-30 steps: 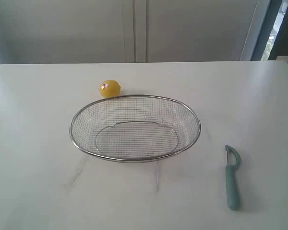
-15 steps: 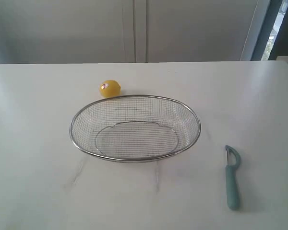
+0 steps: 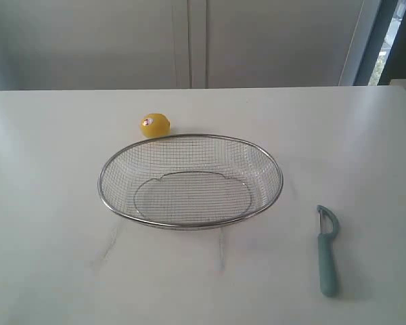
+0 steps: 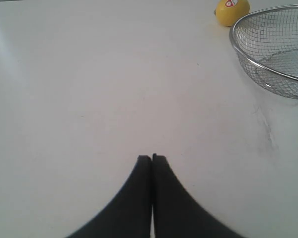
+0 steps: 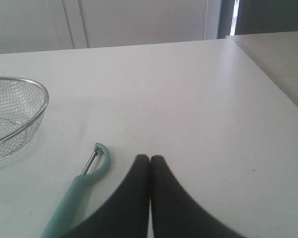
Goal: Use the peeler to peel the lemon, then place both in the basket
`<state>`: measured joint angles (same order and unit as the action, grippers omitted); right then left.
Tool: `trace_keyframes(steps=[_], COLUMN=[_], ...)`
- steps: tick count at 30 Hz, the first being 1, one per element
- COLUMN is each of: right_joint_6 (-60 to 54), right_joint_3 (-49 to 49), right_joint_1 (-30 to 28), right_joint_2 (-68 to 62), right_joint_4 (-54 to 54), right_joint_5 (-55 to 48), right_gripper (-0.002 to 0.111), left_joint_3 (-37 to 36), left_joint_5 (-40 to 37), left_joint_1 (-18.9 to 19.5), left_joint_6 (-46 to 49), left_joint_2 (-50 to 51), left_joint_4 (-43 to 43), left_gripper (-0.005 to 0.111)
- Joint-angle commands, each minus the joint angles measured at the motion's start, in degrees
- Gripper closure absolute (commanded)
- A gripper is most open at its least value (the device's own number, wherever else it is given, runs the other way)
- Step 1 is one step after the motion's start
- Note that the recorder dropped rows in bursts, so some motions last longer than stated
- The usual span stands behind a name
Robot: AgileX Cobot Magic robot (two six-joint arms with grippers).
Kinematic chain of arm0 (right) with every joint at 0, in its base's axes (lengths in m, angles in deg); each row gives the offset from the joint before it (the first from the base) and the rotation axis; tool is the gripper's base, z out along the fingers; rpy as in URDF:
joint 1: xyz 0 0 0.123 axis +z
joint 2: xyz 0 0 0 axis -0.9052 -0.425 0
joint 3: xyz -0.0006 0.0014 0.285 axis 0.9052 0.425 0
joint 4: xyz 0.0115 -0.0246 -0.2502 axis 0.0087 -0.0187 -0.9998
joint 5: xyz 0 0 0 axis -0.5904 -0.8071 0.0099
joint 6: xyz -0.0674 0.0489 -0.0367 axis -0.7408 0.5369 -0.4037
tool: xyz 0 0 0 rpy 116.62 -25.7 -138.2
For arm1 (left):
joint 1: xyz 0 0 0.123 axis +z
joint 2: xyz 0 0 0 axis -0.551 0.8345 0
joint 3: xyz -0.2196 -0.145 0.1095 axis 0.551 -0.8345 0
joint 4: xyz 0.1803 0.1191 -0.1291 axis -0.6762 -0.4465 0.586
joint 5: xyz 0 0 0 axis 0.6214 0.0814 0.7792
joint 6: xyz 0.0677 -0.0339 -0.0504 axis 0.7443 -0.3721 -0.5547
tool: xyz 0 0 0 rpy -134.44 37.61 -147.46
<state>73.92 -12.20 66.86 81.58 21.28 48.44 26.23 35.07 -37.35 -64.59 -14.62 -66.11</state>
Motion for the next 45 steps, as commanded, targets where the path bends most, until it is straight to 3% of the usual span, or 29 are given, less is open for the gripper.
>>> trace_keyframes(steps=[1,33,40,45], right_joint_6=[0.2,0.2,0.2,0.2], right_joint_3=[0.3,0.3,0.3,0.3], right_joint_1=[0.2,0.2,0.2,0.2], right_joint_2=[0.3,0.3,0.3,0.3], right_joint_4=[0.0,0.0,0.0,0.0], right_joint_5=[0.4,3.3,9.9,20.3], right_gripper=[0.108,0.108,0.108,0.108], left_joint_3=[-0.2,-0.2,-0.2,-0.2], left_joint_5=[0.0,0.0,0.0,0.0], left_joint_1=[-0.4,-0.4,-0.4,-0.4], left_joint_6=[0.1,0.1,0.1,0.1], left_joint_2=[-0.2,-0.2,-0.2,-0.2], left_joint_4=[0.5,0.5,0.5,0.5], left_gripper=[0.107,0.107,0.107,0.107])
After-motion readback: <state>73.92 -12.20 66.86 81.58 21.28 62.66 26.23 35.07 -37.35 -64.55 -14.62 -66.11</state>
